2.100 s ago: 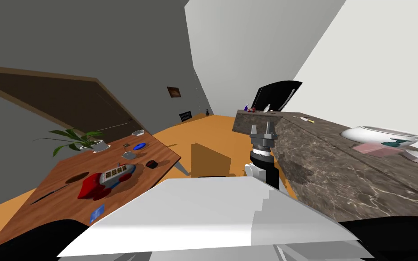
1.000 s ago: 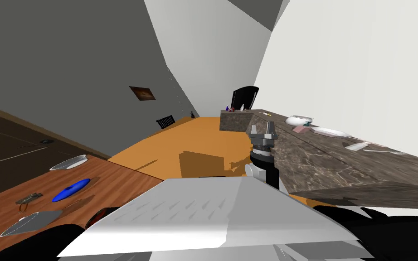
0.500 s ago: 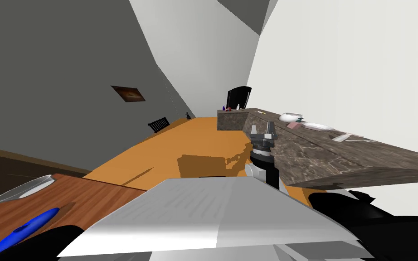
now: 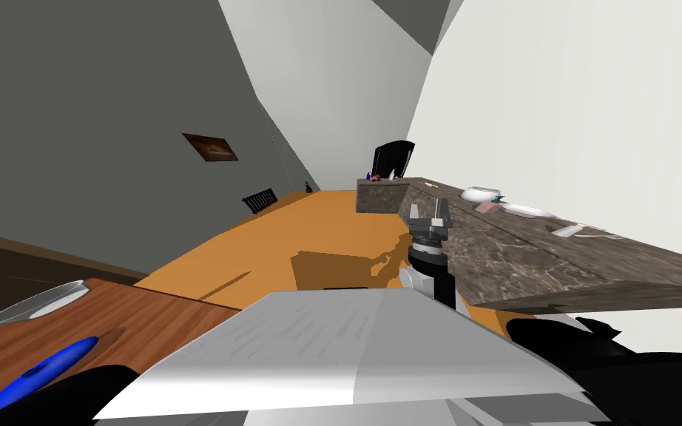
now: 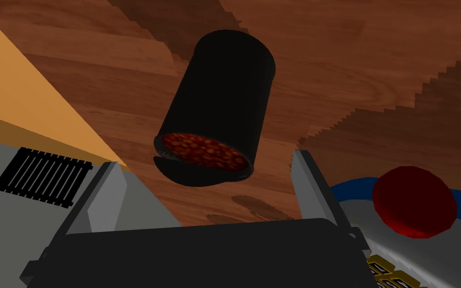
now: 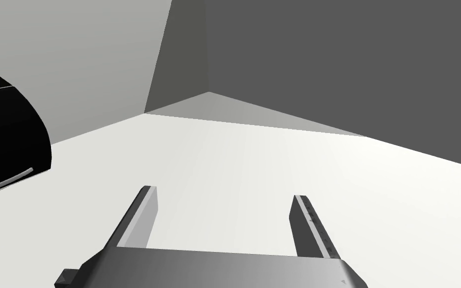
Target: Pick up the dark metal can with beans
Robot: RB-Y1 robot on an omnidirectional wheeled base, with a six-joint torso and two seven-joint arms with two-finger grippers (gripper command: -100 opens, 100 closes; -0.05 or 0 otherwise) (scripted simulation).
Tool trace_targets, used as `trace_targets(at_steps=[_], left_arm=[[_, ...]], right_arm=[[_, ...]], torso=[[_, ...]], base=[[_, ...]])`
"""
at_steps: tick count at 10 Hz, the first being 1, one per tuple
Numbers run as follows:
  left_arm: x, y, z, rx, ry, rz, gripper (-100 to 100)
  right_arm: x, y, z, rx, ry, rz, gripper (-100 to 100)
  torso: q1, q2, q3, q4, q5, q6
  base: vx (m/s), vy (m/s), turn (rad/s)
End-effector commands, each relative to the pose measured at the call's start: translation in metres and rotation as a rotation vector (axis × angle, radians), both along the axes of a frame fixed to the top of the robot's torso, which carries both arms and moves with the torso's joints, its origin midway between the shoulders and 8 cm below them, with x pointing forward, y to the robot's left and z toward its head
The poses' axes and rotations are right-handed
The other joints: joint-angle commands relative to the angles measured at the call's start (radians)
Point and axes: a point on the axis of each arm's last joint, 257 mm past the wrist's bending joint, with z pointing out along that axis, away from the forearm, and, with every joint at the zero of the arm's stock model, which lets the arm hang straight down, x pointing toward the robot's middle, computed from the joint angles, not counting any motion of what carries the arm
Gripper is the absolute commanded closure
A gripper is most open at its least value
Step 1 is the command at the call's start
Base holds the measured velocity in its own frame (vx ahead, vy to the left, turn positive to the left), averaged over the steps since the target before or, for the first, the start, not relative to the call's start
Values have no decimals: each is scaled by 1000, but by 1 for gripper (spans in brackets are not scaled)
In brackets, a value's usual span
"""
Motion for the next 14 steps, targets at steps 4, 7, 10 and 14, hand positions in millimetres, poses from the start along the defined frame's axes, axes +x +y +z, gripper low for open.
trace_targets(at_steps=[4, 7, 10, 14], left_arm=[[31, 14, -14, -17, -6, -41, -100], [47, 27, -17, -19, 4, -70, -100], [66, 37, -17, -11, -6, -88, -100], [100, 69, -8, 22, -1, -132, -100]], right_arm=[[0, 0, 0, 0, 0, 0, 0], [0, 0, 0, 0, 0, 0, 0], [0, 0, 0, 0, 0, 0, 0], [0, 0, 0, 0, 0, 0, 0]], torso=[[-1, -1, 0, 0, 0, 0], [0, 0, 0, 0, 0, 0], [0, 0, 0, 0, 0, 0], [0, 0, 0, 0, 0, 0]], base=[[4, -43, 89], [-4, -28, 74], [0, -26, 80], [-1, -31, 95]])
